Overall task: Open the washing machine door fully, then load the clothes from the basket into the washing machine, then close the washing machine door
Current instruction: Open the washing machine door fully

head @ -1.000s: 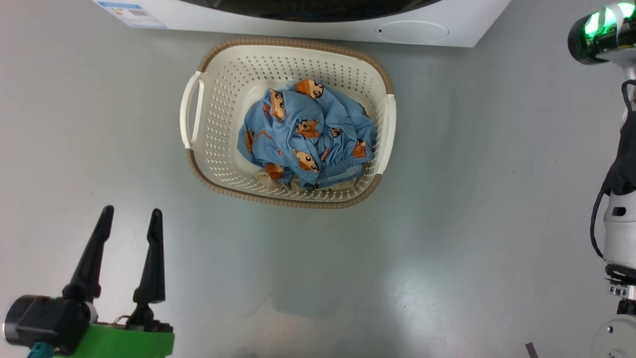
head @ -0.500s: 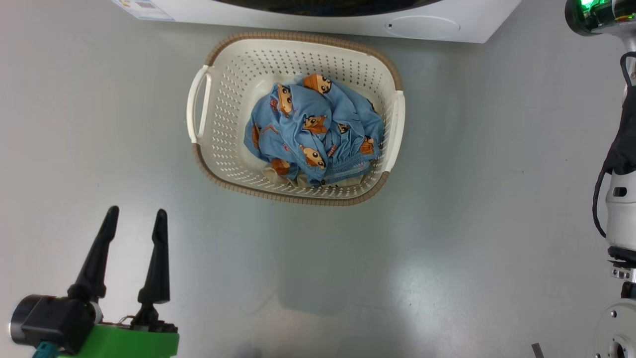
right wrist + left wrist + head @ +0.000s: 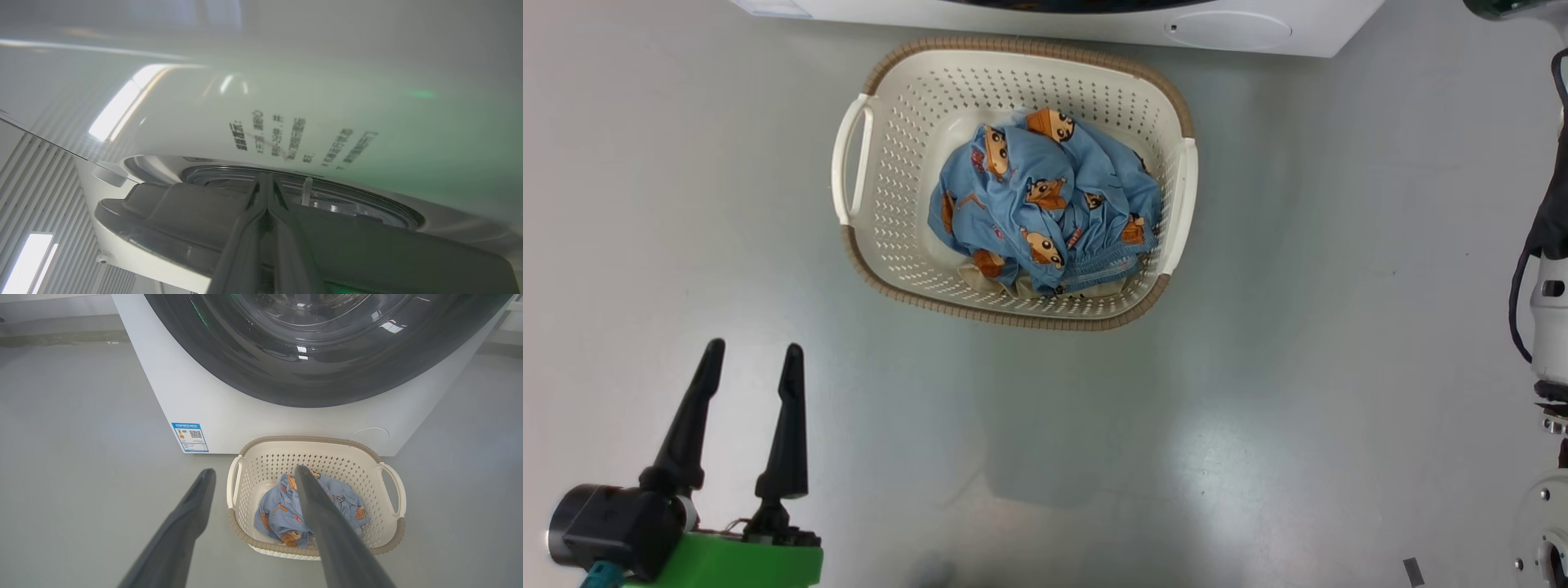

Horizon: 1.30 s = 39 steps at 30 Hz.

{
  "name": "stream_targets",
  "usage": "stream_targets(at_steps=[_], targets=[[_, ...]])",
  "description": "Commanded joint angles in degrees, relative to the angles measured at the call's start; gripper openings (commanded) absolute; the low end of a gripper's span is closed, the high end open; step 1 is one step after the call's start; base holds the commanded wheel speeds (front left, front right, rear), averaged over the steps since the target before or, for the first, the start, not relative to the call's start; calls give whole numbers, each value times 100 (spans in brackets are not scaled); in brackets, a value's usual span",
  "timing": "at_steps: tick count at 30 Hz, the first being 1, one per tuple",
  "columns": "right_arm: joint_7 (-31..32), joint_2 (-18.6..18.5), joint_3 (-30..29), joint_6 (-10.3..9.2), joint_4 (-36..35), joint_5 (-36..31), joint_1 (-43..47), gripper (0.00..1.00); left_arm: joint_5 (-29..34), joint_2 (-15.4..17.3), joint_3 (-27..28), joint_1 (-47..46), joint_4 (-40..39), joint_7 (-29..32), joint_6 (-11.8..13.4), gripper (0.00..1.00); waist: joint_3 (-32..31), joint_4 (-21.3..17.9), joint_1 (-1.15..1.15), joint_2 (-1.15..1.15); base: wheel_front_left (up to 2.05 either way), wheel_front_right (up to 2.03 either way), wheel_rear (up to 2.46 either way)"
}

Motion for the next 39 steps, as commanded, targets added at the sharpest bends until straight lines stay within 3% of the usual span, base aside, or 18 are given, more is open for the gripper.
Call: stream_targets(at_steps=[1, 20, 39], targets=[[44, 109, 104, 9, -141, -36, -94, 0, -37, 88, 188, 56, -93, -35, -9, 100, 15, 3, 0, 0, 0, 0, 0], [116, 64, 338, 9, -47, 7, -181, 0, -42, 62, 169, 50, -52, -35, -9, 100, 47, 55, 0, 0, 0, 0, 0], [357, 198, 772, 9, 60, 1, 170, 0, -51, 49, 154, -49, 8, -35, -9, 100, -326, -125, 0, 0, 0, 0, 0]])
